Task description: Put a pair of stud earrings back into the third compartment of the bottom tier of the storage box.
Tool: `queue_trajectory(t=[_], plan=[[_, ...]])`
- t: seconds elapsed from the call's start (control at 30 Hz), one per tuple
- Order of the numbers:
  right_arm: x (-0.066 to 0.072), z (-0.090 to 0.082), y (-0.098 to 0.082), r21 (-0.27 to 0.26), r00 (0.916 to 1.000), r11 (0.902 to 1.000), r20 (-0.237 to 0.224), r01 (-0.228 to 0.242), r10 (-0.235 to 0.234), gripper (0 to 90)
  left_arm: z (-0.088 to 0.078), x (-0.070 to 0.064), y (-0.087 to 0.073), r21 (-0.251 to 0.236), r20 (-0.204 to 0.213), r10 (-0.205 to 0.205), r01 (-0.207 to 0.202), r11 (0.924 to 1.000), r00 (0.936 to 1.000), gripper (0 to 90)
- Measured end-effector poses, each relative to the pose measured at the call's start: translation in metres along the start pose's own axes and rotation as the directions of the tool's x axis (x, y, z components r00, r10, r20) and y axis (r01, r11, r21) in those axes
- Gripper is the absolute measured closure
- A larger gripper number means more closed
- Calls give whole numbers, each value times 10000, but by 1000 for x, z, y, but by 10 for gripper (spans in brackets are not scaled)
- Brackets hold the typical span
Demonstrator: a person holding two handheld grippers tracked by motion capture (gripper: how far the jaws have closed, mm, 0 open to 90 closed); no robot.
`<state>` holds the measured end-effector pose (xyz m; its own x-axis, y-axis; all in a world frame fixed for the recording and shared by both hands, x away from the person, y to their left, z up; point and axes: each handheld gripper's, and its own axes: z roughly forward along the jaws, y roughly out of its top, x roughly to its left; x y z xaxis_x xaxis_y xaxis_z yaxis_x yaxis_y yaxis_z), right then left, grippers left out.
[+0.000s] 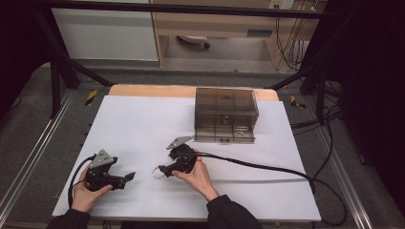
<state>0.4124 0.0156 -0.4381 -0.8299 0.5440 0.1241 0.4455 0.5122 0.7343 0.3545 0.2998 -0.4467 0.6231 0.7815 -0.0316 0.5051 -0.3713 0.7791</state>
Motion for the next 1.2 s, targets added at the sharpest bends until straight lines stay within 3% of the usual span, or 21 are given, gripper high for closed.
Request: queue_trajectory(t=[0.37, 0.73, 1.2], plan=[[6, 10, 1, 487, 9990, 9981, -267, 366, -353, 479, 0, 0, 0, 5, -16, -3, 3, 10000, 10000, 55], [9, 13, 0, 652, 9986, 9969, -325, 440, -419, 709, 0, 0, 0, -20, -14, 2, -2, 10000, 10000, 57], [10, 15, -2, 824, 9986, 9956, -326, 446, -421, 823, 0, 0, 0, -18, -14, 16, -16, 10000, 10000, 59]])
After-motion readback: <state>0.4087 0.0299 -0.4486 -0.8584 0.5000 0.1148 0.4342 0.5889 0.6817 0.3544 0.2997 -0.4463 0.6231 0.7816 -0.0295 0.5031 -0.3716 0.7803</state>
